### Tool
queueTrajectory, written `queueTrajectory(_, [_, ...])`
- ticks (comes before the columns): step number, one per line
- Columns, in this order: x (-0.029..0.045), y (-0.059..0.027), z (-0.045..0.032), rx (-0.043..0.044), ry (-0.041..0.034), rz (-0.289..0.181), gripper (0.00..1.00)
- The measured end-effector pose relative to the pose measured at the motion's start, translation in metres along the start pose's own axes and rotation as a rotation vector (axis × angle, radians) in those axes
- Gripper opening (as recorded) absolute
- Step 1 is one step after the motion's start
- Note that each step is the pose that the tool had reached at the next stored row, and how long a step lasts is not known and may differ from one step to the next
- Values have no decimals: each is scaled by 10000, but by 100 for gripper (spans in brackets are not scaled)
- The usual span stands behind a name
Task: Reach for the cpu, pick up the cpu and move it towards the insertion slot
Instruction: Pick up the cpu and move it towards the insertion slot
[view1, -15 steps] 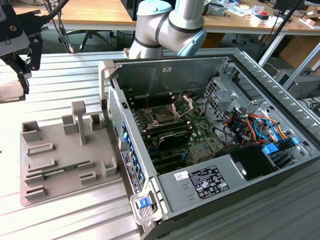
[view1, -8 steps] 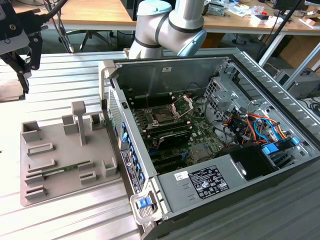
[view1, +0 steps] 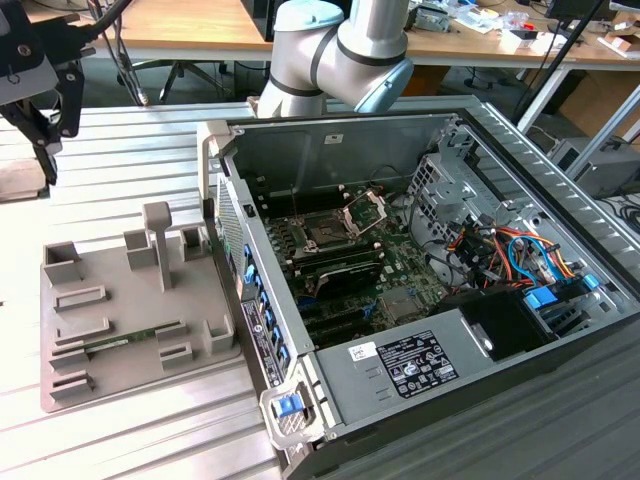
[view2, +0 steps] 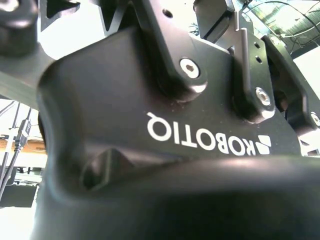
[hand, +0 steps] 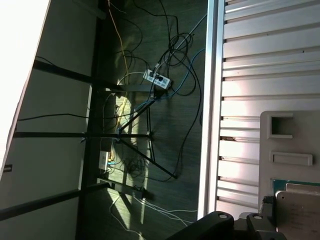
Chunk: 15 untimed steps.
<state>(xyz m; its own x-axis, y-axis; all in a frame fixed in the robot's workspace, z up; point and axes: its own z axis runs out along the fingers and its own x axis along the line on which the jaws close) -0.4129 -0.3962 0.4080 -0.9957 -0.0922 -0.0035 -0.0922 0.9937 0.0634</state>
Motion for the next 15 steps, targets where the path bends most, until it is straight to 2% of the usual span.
queueTrajectory(15, [0, 2, -33, 0, 0, 0, 54])
